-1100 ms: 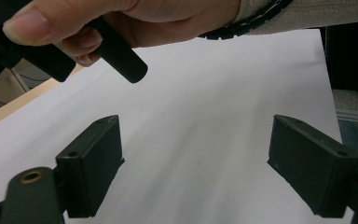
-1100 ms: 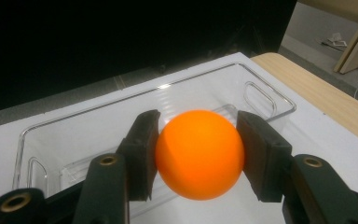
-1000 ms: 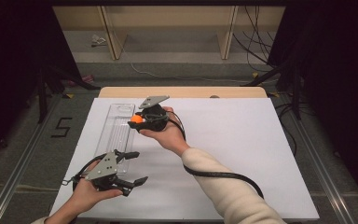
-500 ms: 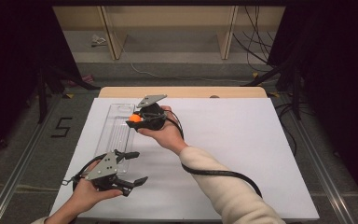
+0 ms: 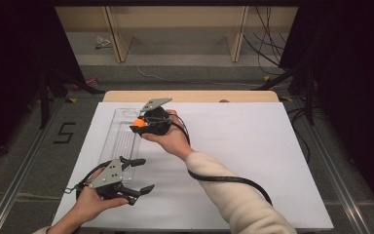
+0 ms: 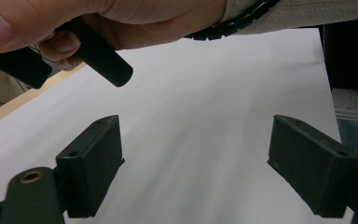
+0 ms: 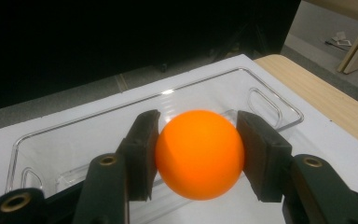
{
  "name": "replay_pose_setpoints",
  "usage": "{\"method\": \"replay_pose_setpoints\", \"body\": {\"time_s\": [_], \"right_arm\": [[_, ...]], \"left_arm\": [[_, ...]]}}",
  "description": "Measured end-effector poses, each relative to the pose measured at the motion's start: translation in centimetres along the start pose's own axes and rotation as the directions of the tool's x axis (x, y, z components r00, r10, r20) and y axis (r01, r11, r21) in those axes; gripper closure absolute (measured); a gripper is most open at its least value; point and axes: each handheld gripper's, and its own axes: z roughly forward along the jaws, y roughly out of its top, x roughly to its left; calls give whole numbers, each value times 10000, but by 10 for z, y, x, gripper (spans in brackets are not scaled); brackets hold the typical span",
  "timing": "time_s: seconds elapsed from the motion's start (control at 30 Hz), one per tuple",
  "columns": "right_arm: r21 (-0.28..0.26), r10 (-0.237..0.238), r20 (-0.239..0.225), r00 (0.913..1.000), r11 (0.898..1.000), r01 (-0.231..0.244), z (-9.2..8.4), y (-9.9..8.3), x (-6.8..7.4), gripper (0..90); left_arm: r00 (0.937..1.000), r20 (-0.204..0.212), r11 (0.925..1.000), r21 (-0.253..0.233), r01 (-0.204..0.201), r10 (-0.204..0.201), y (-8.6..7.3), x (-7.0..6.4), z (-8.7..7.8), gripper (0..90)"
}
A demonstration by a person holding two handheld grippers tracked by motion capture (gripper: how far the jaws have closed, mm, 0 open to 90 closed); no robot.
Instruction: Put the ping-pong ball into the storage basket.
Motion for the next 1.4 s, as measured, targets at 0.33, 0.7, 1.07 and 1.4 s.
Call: {"method": "replay_pose_setpoints", "body": {"time_s": [0.33,0.7,1.07,1.4], "right_arm": [[74,-43,-17,10000,10000,43,5,1,0,513],[104,-53,-79,10000,9999,54,10,4,1,513],[188,-74,-141,9999,9998,77,18,7,1,513],[226,-90,-171,9998,9997,94,23,10,0,513]], "left_arm": [[10000,14,10000,15,-4,4,0,0,0,170],[10000,52,10000,39,-26,26,0,0,1,171],[10000,79,10000,60,-39,39,0,0,1,170],[9999,111,10000,78,-47,46,0,-1,1,170]]}}
